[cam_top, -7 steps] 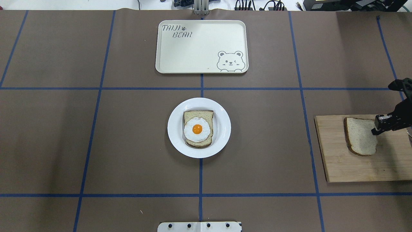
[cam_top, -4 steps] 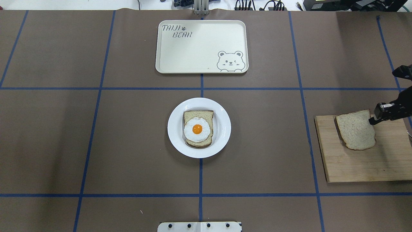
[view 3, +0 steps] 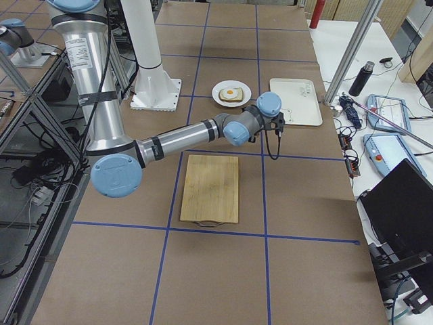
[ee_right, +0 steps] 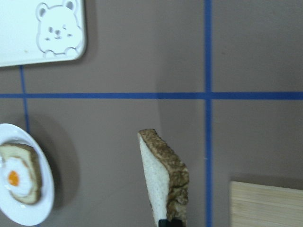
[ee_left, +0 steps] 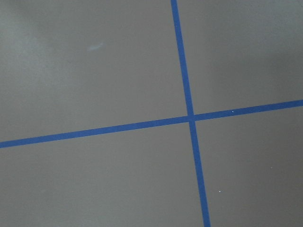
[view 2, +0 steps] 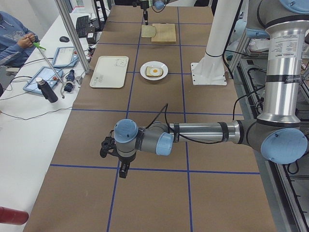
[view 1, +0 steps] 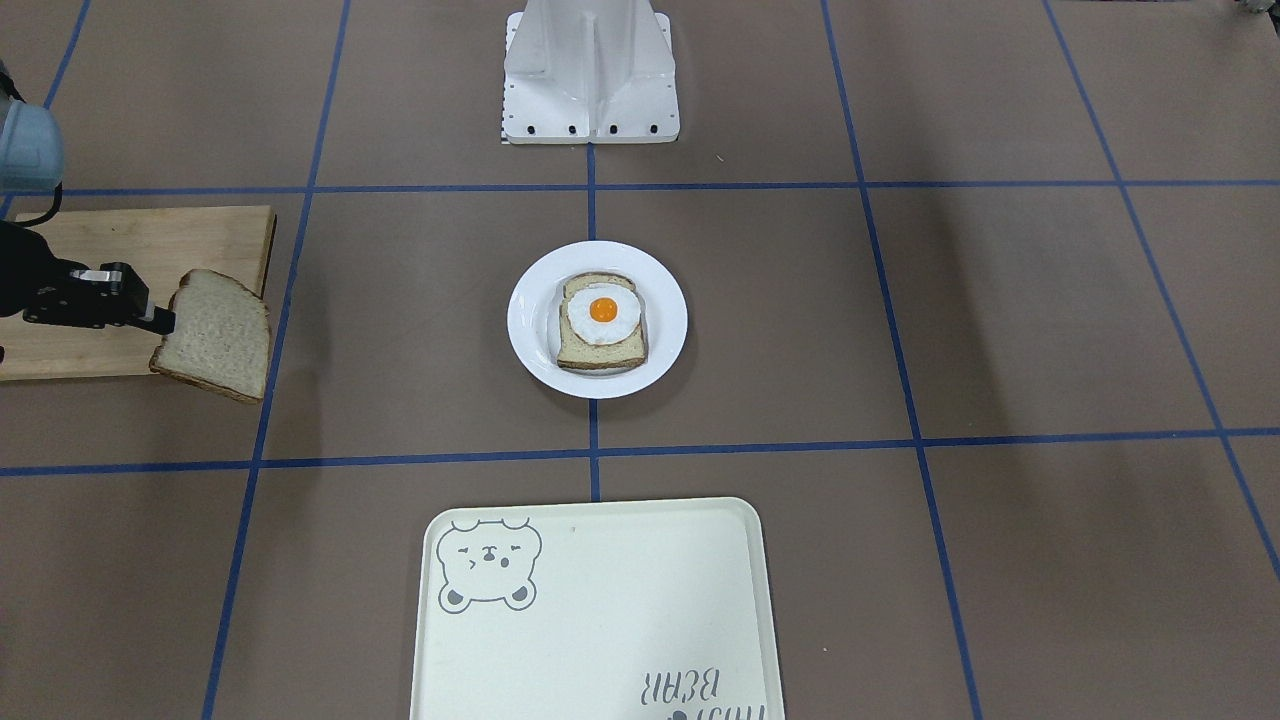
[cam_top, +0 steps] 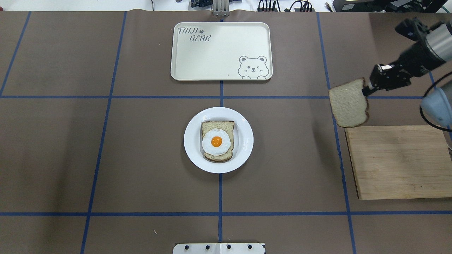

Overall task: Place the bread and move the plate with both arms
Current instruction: 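Lift the bread slice with the right gripper and carry it toward the plate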

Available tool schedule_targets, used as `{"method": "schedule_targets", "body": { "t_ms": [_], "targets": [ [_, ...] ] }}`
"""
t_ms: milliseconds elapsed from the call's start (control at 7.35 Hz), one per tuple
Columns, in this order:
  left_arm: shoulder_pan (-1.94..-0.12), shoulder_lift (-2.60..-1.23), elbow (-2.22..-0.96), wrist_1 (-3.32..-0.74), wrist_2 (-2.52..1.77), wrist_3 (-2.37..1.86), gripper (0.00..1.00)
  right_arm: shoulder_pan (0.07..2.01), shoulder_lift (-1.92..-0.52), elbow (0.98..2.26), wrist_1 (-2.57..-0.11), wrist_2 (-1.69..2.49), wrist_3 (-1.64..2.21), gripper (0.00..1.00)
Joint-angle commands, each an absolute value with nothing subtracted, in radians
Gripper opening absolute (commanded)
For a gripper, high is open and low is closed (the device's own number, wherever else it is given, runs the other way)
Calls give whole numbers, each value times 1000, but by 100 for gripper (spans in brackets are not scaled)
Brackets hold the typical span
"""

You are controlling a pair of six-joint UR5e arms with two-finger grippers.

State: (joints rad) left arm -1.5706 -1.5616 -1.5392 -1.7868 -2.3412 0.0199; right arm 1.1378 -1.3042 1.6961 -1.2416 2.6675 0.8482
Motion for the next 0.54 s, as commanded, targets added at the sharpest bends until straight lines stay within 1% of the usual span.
{"method": "schedule_targets", "body": {
  "t_ms": [0,136,408],
  "targets": [
    [-1569,-1562,-1540,-1787,-2355,18,99,1009,-1084,1671,-1262,2663,1077,0],
    [-1569,-1563,-1543,-1787,-2356,18,99,941,-986,1619,-1259,2646,1124,0],
    [-1571,-1563,-1543,-1787,-2356,18,99,809,-837,1521,-1247,2559,1155,0]
  ]
}}
